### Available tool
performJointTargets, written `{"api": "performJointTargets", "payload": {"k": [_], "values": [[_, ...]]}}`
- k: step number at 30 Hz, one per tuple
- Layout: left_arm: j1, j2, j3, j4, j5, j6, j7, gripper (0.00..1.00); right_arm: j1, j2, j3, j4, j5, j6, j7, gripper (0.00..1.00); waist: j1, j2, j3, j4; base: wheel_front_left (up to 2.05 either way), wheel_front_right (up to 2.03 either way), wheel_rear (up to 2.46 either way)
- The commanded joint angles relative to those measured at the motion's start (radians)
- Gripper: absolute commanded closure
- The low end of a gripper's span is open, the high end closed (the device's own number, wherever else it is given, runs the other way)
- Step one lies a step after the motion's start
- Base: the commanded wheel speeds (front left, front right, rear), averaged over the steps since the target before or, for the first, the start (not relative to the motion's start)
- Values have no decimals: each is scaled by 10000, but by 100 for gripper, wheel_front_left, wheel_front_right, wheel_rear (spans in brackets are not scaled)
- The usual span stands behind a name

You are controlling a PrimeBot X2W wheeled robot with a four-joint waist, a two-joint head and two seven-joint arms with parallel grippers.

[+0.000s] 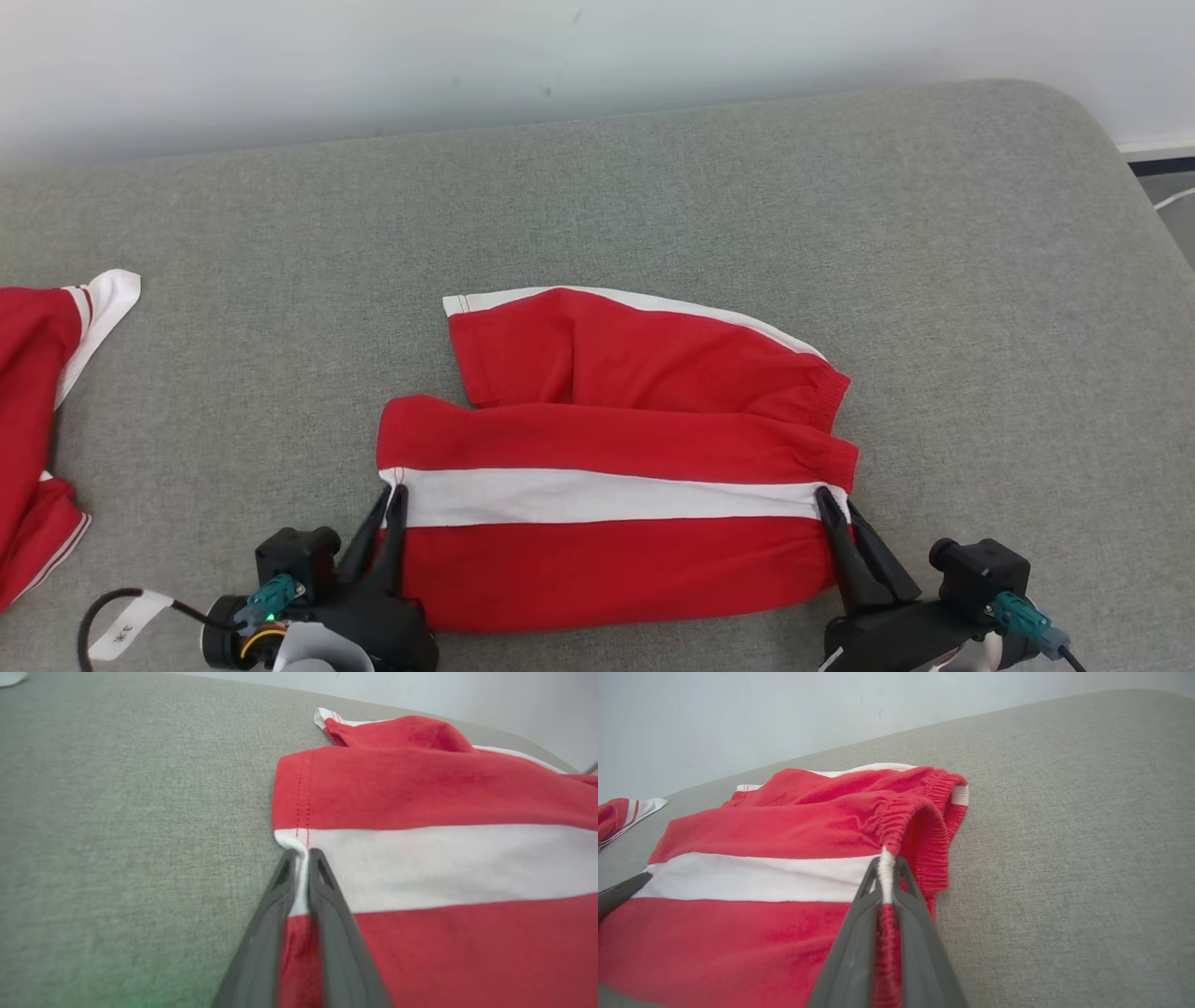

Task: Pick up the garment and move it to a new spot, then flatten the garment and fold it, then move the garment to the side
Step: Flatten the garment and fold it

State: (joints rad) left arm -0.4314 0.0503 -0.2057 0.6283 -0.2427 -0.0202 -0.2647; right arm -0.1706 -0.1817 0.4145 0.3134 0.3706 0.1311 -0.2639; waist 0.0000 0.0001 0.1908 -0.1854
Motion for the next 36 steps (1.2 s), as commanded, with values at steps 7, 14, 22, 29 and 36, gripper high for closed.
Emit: {"api": "performJointTargets", "payload": {"k": [7,14,22,29,36], "values": [[100,11,20,-344,269,-30,1,100,-34,-31,-450,-92,42,-7,-10,100,0,-1,-76,184,0,0,0],[-858,144,252,-1615,768,-434,-4,100,-975,-275,-754,-592,18,-7,-10,100,0,-1,-145,536,0,0,0],[-4396,1339,-110,-1510,1891,-916,-4,100,-4733,-1440,88,29,116,-7,-8,100,0,-1,450,806,0,0,0],[-8366,1901,-978,-359,2631,-1044,-2,100,-9346,-2216,1080,1954,53,-8,222,100,0,-1,1677,1121,0,0,0],[-11330,2006,-1470,-448,3439,-627,-2,100,-12925,-2177,1383,3905,-817,-8,127,100,0,-1,2384,1373,0,0,0]]}}
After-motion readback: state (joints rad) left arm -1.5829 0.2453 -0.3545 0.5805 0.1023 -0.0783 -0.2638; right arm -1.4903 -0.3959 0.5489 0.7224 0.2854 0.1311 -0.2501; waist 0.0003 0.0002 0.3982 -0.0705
